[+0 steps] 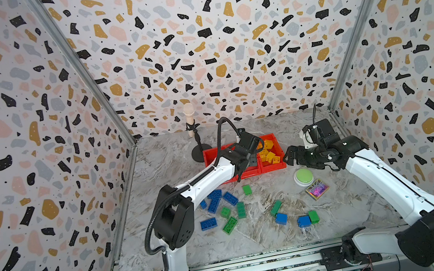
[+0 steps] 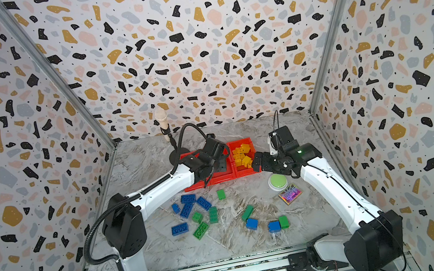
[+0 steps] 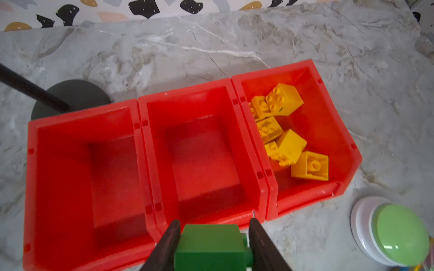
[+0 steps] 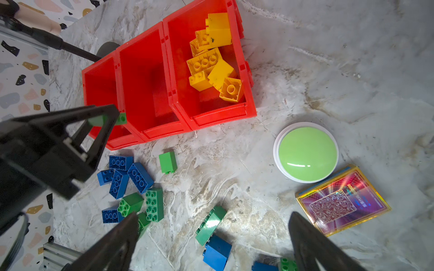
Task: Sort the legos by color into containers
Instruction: 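Lift the green brick with the left gripper and drop it into the middle bin, then grasp a green brick with the right gripper while the left arm withdraws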
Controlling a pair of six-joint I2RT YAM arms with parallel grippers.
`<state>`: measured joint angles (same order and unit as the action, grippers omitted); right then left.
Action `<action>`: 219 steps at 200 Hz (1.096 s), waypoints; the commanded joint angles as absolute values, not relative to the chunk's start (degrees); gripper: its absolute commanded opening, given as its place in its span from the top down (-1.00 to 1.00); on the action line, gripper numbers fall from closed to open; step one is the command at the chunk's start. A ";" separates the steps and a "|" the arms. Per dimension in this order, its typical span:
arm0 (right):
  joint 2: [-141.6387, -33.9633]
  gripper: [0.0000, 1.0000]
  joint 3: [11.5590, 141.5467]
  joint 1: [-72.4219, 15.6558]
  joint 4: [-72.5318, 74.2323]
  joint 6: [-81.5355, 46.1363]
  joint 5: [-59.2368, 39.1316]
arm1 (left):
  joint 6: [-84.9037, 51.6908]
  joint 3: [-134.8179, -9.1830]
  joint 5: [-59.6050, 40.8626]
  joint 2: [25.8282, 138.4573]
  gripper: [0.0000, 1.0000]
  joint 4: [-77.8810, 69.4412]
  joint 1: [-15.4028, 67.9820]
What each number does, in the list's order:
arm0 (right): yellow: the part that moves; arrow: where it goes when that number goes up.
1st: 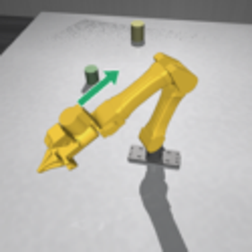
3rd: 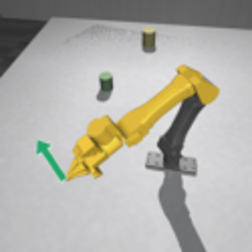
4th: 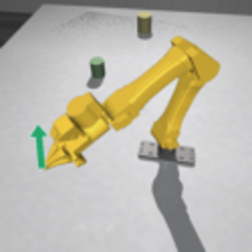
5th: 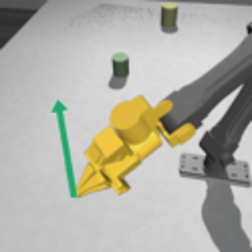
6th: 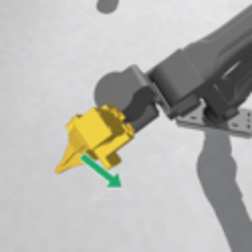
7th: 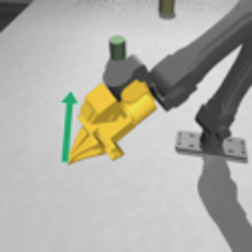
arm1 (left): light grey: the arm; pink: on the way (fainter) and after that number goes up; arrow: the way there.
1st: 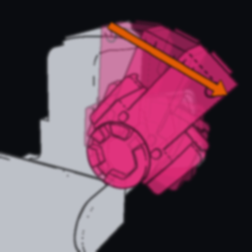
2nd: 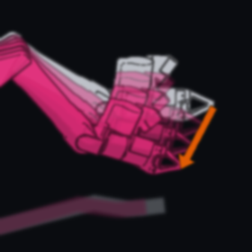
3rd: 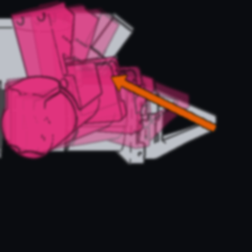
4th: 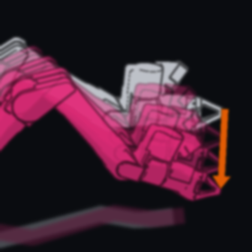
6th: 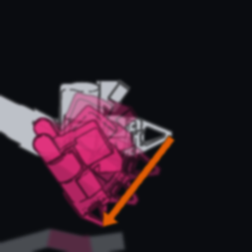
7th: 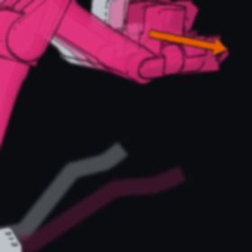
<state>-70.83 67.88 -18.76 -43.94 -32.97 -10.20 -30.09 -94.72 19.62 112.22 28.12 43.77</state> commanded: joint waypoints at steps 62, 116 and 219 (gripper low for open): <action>-65.74 -0.98 67.71 -18.72 -47.49 -34.42 -9.38 | -26.20 -112.72 14.64 126.28 -0.50 33.07 38.67; -68.61 -0.82 65.52 -24.70 -44.50 -34.26 -10.30 | -27.42 -98.63 15.16 111.65 -0.90 24.58 38.67; -94.76 -0.40 70.84 -43.28 -33.81 -36.23 -4.89 | -40.64 -43.20 27.62 57.51 -1.00 22.74 35.33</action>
<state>-92.05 66.83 -41.89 -36.10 -35.68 -8.23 -34.02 -51.24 25.04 67.31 22.04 35.31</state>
